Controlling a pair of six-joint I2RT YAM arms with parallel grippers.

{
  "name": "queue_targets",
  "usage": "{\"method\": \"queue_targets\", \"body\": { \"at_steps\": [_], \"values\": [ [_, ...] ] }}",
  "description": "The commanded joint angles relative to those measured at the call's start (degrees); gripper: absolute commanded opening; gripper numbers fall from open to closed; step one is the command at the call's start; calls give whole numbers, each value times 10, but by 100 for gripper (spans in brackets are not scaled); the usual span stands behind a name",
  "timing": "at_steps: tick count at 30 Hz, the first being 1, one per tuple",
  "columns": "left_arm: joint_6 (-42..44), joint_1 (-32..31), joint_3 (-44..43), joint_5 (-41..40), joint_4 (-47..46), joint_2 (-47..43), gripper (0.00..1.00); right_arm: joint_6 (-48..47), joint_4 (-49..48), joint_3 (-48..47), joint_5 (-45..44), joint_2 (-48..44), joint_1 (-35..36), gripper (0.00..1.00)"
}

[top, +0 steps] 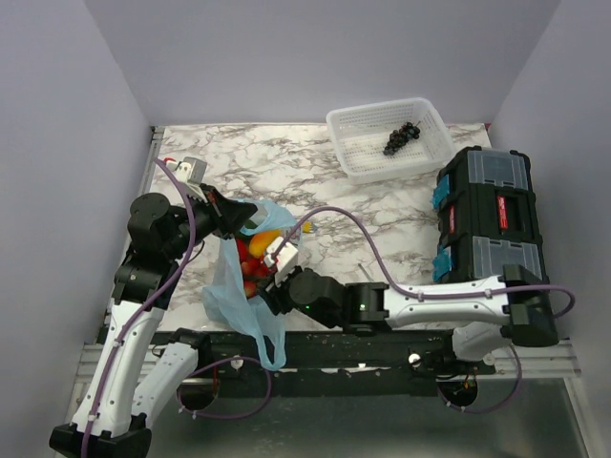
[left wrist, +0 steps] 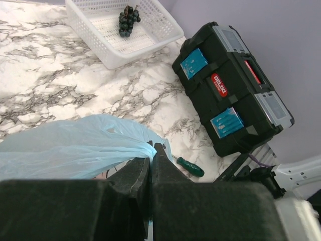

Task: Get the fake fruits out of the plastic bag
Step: Adjust the plastic bag at the center of the board, then take out the fake fruit from the plastic bag.

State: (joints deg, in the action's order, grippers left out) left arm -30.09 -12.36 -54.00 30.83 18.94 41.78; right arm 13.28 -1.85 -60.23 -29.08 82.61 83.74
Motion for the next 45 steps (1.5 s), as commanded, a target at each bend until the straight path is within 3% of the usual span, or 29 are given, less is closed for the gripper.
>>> {"method": "queue_targets", "body": {
  "at_steps": [1,4,8,17,23,34,42,45],
  "values": [
    [-9,2,-13,27,-12,-2,0,27,-78,-33,22,74,-44,43],
    [-6,2,-5,26,-11,-2,0,8,-126,-29,5,122,-48,40],
    [0,2,8,39,-15,5,0,0,-118,-29,-20,175,-49,38],
    [82,-1,21,36,-23,12,0,70,-78,38,-19,134,-48,39],
    [84,-10,45,48,-70,13,0,64,-45,-24,-71,157,-67,49],
    [140,-15,57,3,-49,-10,0,100,11,-116,-64,249,-119,66],
    [147,-19,59,-24,-36,-14,0,99,15,-135,-75,307,-121,92],
    [149,-21,63,-27,-35,-19,0,101,9,-129,-77,321,-123,95]
  ]
}}
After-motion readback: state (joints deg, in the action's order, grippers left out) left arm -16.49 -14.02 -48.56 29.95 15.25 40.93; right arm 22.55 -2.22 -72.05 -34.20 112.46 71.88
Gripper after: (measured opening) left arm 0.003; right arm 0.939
